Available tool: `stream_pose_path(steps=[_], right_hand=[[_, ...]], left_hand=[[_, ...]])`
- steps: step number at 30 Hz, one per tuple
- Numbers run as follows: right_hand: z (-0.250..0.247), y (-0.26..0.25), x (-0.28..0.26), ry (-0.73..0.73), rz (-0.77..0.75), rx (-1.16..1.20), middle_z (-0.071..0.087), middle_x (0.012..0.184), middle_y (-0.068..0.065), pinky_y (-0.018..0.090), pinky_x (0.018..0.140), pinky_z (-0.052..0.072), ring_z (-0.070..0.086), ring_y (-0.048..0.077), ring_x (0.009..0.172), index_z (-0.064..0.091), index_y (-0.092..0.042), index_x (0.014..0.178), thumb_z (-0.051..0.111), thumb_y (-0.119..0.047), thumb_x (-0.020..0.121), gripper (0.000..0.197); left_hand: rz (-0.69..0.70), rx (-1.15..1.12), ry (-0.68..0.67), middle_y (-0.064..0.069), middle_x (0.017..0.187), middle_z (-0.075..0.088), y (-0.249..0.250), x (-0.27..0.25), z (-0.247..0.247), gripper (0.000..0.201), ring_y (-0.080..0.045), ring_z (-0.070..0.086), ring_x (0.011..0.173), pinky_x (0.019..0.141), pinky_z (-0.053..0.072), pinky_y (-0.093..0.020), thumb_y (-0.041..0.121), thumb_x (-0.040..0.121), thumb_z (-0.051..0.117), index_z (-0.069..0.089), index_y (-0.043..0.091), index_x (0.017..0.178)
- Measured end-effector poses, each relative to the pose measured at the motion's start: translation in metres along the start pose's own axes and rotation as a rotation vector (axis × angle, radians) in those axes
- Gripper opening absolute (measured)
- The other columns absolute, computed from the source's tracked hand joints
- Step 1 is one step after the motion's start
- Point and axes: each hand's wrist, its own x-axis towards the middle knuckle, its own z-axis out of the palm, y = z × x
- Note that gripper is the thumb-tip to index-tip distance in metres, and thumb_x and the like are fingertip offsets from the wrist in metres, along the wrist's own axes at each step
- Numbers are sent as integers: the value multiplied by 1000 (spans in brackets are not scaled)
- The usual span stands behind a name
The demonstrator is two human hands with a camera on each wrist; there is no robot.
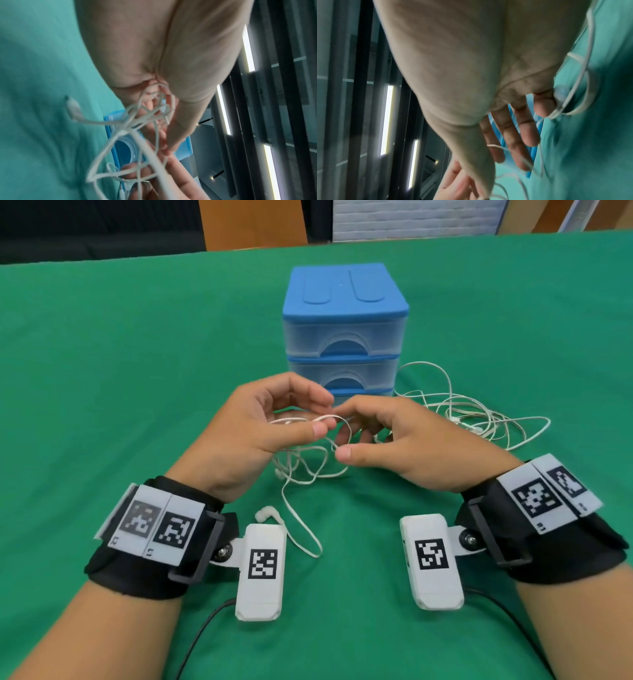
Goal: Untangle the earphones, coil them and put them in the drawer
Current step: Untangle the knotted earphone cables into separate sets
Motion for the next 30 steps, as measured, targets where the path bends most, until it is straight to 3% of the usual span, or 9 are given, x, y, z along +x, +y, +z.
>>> stream_pose_path(steps=[2, 4, 6, 9, 13, 20, 25, 28, 30], right_hand=[[0, -3, 0, 40, -62, 3, 62, 82, 11, 34, 74, 44, 52, 22, 76, 70, -18, 95, 70, -23, 94, 5], [-1, -3, 0, 87, -99, 25, 58, 78, 20, 37, 72, 42, 51, 25, 73, 70, -11, 87, 65, -20, 97, 14], [-3, -2, 0, 154, -120, 76, 54, 72, 18, 35, 66, 38, 47, 25, 69, 68, -8, 84, 63, -18, 98, 18], [-9, 0, 2, 339, -125, 199, 54, 69, 4, 22, 63, 37, 45, 11, 66, 62, -13, 77, 58, -16, 94, 18], [-18, 4, 3, 648, -93, 468, 52, 64, 0, 29, 61, 33, 42, 17, 64, 55, -23, 66, 53, -17, 87, 23], [-28, 5, 3, 1078, -206, 741, 43, 53, -4, 33, 55, 27, 36, 18, 54, 45, -18, 67, 48, -11, 89, 24], [-33, 6, 1, 1118, -200, 755, 43, 54, -5, 32, 53, 26, 37, 15, 52, 45, -18, 70, 48, -10, 91, 23], [-31, 4, 1, 1027, -225, 788, 48, 56, -7, 29, 52, 30, 41, 13, 52, 50, -17, 72, 49, -8, 94, 24], [-24, 1, 1, 897, -246, 809, 51, 60, -4, 27, 53, 36, 44, 13, 53, 54, -14, 77, 50, -8, 97, 21]], left_hand=[[49, -95, -26, -5, 97, 70, 2, -1, 3, 27, -21, 70, 91, 84, 54, -25, 0, 76, 73, 66, 9, 100], [74, -131, -43, -4, 96, 70, 3, -2, 5, 27, -19, 72, 90, 84, 54, -25, -2, 78, 72, 64, 8, 101], [74, -132, -42, -3, 97, 70, 3, -1, 5, 27, -18, 72, 90, 82, 54, -23, -3, 78, 73, 64, 8, 101], [52, -95, 26, -2, 102, 70, 1, 1, 3, 29, -15, 71, 88, 76, 53, -21, -8, 78, 71, 64, 8, 100], [3, -20, 91, 0, 100, 72, -3, 3, -3, 30, -12, 64, 82, 69, 49, -18, -14, 82, 69, 69, 10, 99], [-57, 78, 65, -7, 91, 73, -4, 2, -5, 30, -9, 60, 74, 61, 45, -18, 0, 71, 63, 76, 10, 96], [-86, 72, 51, -10, 81, 67, -3, 2, -7, 21, -9, 43, 57, 52, 35, -19, 12, 79, 69, 78, 5, 97], [-90, 189, 7, -5, 84, 67, -2, 0, -6, 19, -8, 51, 60, 53, 37, -22, 16, 86, 73, 77, 13, 104], [-115, 258, -58, -4, 96, 70, 0, -2, -4, 28, -11, 60, 68, 57, 44, -23, 22, 85, 72, 74, 20, 113]])
